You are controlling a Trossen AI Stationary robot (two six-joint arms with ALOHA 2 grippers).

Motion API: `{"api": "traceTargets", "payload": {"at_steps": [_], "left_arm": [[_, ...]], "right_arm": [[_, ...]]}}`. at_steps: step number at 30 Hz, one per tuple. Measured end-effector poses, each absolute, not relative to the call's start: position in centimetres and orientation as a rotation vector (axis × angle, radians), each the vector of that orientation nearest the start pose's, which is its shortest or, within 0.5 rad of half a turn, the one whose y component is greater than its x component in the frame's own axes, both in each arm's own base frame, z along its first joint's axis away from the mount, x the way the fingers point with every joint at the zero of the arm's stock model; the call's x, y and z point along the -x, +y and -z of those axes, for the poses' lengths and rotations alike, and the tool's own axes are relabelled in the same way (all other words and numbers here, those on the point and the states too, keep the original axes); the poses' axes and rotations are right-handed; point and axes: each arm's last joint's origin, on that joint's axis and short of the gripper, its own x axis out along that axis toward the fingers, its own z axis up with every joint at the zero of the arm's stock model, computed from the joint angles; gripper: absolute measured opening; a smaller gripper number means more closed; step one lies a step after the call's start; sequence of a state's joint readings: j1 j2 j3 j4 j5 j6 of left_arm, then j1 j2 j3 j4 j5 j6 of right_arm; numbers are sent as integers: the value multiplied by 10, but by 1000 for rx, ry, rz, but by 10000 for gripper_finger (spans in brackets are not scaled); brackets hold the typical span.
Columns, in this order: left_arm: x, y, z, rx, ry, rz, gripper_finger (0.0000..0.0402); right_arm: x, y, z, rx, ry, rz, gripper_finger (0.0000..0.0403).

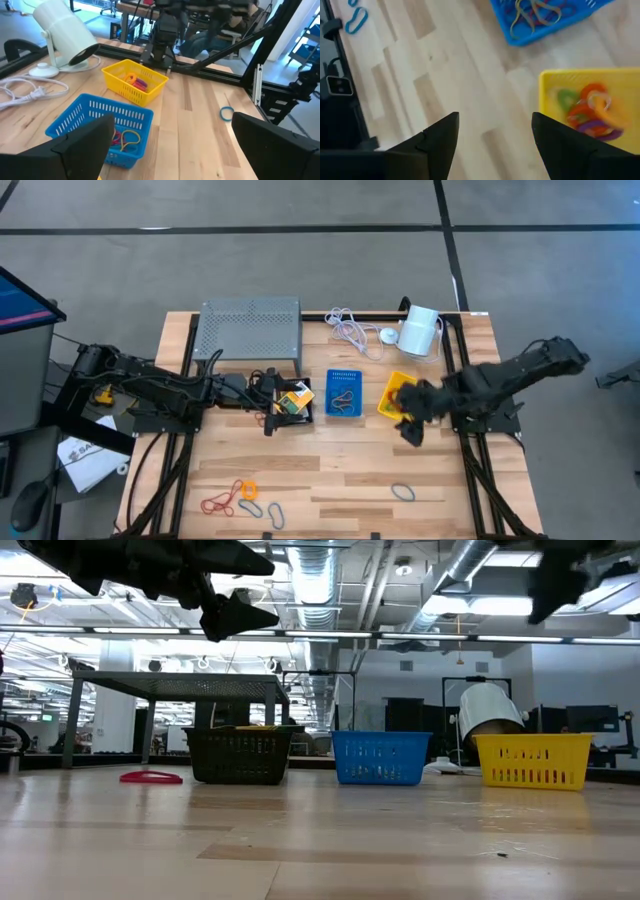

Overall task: Pick & Place Office Desk Supplies
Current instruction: Put the blue rubber band into the blue basket

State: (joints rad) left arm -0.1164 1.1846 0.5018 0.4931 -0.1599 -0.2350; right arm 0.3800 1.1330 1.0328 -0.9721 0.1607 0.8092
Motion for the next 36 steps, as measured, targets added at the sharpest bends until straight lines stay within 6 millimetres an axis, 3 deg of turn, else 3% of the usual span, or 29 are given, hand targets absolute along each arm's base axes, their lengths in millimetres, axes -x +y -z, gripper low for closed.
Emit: {"api": "traceTargets", "payload": {"at_steps": [7, 14, 23, 36], "left_arm": [[-242, -24, -222, 225, 181, -66, 397], [-242, -24, -222, 225, 181, -66, 397], [-242, -24, -223, 227, 170, -65, 397], [-242, -24, -224, 228, 159, -63, 397]], "right_arm": [[-189, 129, -268, -441, 1094, 272, 213], [-200, 167, -225, -427, 1186, 365, 205], [-210, 195, -185, -420, 1282, 368, 232], [-205, 217, -148, -427, 1406, 408, 244]]}}
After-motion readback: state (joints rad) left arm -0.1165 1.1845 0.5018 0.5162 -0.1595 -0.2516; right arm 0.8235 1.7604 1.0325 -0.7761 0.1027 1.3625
